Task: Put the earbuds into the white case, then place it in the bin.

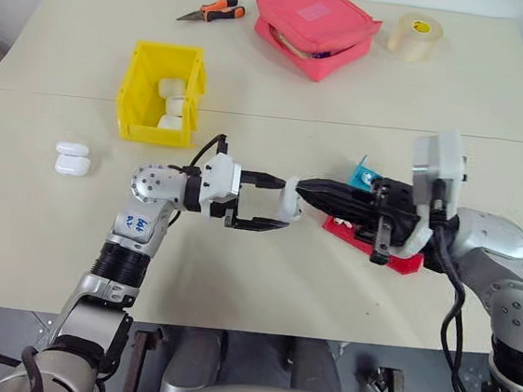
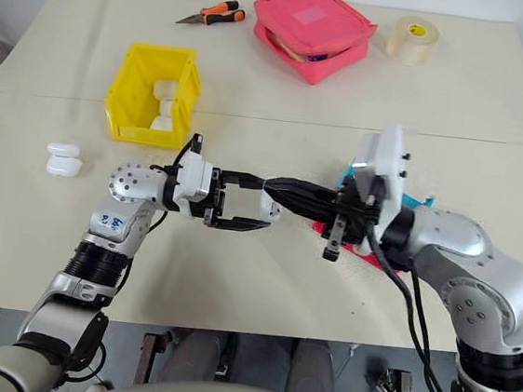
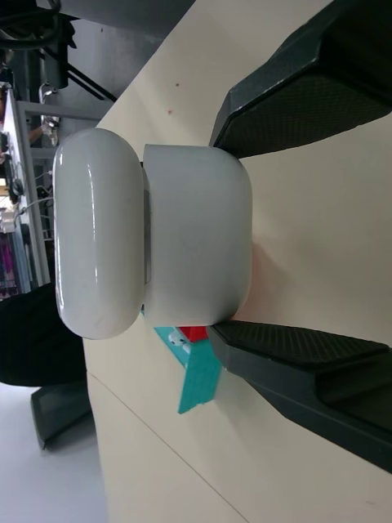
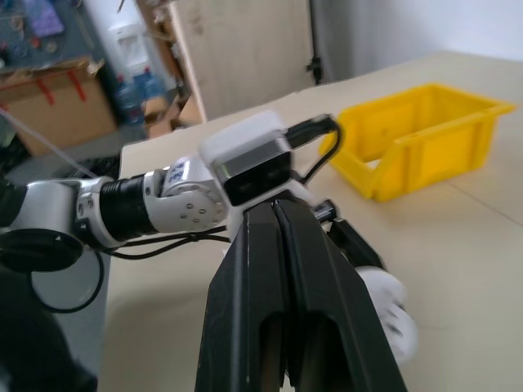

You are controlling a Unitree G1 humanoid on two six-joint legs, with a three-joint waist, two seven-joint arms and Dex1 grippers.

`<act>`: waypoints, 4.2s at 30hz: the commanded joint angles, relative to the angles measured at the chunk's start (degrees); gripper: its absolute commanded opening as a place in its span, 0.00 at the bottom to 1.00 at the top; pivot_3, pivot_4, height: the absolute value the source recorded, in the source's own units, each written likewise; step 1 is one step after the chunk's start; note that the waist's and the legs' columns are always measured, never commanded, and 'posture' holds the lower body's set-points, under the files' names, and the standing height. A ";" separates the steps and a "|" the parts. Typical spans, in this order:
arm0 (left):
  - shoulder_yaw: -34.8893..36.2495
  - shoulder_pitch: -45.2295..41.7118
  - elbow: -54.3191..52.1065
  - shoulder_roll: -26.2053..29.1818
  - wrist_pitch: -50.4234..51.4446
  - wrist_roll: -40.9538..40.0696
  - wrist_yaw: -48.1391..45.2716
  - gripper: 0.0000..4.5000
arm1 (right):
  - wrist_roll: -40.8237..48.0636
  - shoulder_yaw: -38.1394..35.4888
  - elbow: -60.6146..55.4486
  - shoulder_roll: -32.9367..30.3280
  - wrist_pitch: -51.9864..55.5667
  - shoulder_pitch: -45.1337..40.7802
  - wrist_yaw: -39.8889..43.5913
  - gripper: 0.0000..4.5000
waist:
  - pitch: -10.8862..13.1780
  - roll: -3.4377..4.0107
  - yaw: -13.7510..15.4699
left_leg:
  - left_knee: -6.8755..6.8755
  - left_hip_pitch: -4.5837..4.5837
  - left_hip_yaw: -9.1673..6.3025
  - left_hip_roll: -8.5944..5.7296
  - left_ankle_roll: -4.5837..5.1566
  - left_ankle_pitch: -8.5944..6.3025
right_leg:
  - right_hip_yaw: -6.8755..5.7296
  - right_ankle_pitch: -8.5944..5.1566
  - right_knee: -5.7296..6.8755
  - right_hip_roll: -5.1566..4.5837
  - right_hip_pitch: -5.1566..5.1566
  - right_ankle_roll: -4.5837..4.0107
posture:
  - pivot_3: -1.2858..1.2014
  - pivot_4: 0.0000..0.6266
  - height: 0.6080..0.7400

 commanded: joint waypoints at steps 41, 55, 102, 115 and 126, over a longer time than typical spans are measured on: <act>-0.10 1.21 0.90 -0.40 -4.91 0.10 2.11 0.60 | -5.80 2.93 2.38 -0.16 8.56 -5.36 -0.36 0.01 | 0.01 -0.02 0.07 | 0.00 -0.04 -0.03 -0.01 0.00 0.00 | -0.04 0.00 -0.02 -0.02 -0.01 0.01 | 0.52 0.24 1.00; 1.87 3.21 -0.94 -0.41 -6.62 -3.39 1.13 0.60 | -8.69 -6.58 2.03 -6.19 3.21 7.97 5.95 0.01 | 0.03 -0.05 0.11 | 0.00 -0.06 -0.01 -0.01 0.00 0.00 | -0.06 0.01 -0.02 -0.02 -0.02 0.01 | 0.52 0.24 1.00; -5.41 -16.07 25.26 -1.81 -7.99 13.35 3.60 0.99 | 2.98 -26.21 -10.23 -5.75 -3.37 37.24 2.31 0.00 | 0.06 -0.11 0.34 | 0.02 0.01 0.06 -0.05 0.05 0.00 | -0.04 0.02 0.00 -0.03 0.09 0.03 | 0.52 0.24 1.00; -7.57 -17.30 27.78 -2.98 -6.94 16.01 1.11 0.99 | 3.49 -25.98 -10.02 -6.42 -3.14 37.31 1.55 0.00 | 0.06 -0.11 0.35 | 0.02 0.01 0.06 -0.05 0.05 0.00 | -0.04 0.01 0.01 -0.02 0.09 0.03 | 0.52 0.24 1.00; -7.01 -16.03 28.08 -3.40 -4.77 15.32 1.02 0.64 | -5.30 -25.90 -9.31 -1.82 -14.15 39.29 5.58 0.00 | 0.05 -0.13 0.30 | 0.02 0.02 0.07 -0.05 0.06 0.00 | -0.03 0.02 0.03 -0.02 0.08 0.03 | 0.52 0.24 1.00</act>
